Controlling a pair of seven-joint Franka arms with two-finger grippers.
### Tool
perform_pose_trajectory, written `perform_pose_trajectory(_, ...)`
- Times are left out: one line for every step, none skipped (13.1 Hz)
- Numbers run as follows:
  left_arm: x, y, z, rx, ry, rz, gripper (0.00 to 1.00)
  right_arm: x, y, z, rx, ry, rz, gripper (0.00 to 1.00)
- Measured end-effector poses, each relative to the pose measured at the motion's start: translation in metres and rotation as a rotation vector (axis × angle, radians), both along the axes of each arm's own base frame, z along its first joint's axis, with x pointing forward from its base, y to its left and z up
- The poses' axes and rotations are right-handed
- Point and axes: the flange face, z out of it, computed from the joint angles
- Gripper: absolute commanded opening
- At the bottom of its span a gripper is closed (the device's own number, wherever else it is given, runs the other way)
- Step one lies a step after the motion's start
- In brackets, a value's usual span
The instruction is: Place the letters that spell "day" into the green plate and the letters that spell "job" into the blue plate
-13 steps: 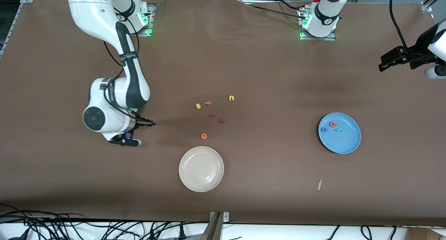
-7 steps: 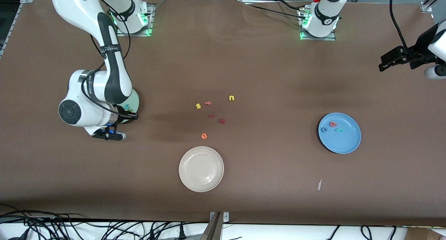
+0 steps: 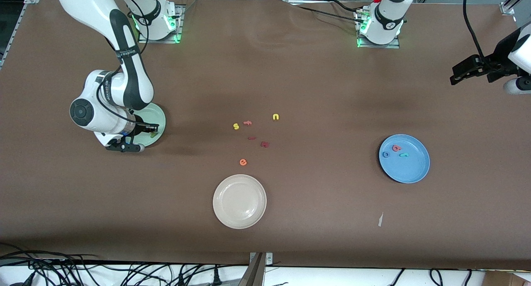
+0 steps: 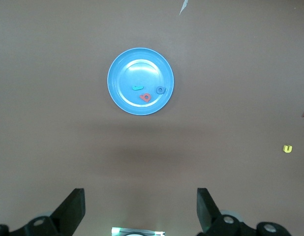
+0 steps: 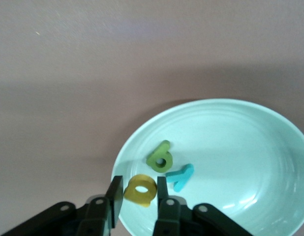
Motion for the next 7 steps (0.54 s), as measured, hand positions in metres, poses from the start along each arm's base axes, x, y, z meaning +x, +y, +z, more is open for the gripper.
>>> perform_pose_trajectory(0.0, 0.0, 0.0, 0.0, 0.0, 0.0, 1.0, -0.001, 0.0, -0.001, -0.001, 0.001, 0.0, 1.0)
perform_pose_trajectory(0.0, 0.0, 0.0, 0.0, 0.001, 0.0, 1.0, -0.001, -0.001, 0.0, 0.0, 0.0, -0.001, 1.0)
perform_pose_trajectory(0.0, 0.0, 0.0, 0.0, 0.001, 0.0, 1.0, 0.0, -0.002, 0.002, 0.001, -0.001, -0.003, 1.0)
perform_pose_trajectory(0.0, 0.0, 0.0, 0.0, 0.001, 0.0, 1.0, 0.002, -0.003, 0.007, 0.006, 0.0, -0.005, 1.0)
perform_pose_trajectory(0.0, 0.0, 0.0, 0.0, 0.001, 0.0, 1.0, 0.005, -0.001, 0.016, 0.016, 0.008, -0.002, 1.0)
perform_pose_trajectory(0.0, 0.0, 0.0, 0.0, 0.001, 0.0, 1.0, 0.01, 0.002, 0.026, 0.028, 0.008, 0.004, 1.0)
perform_pose_trajectory(0.0, 0.0, 0.0, 0.0, 0.001, 0.0, 1.0, 0.016, 0.006, 0.036, 0.036, -0.001, 0.011, 1.0)
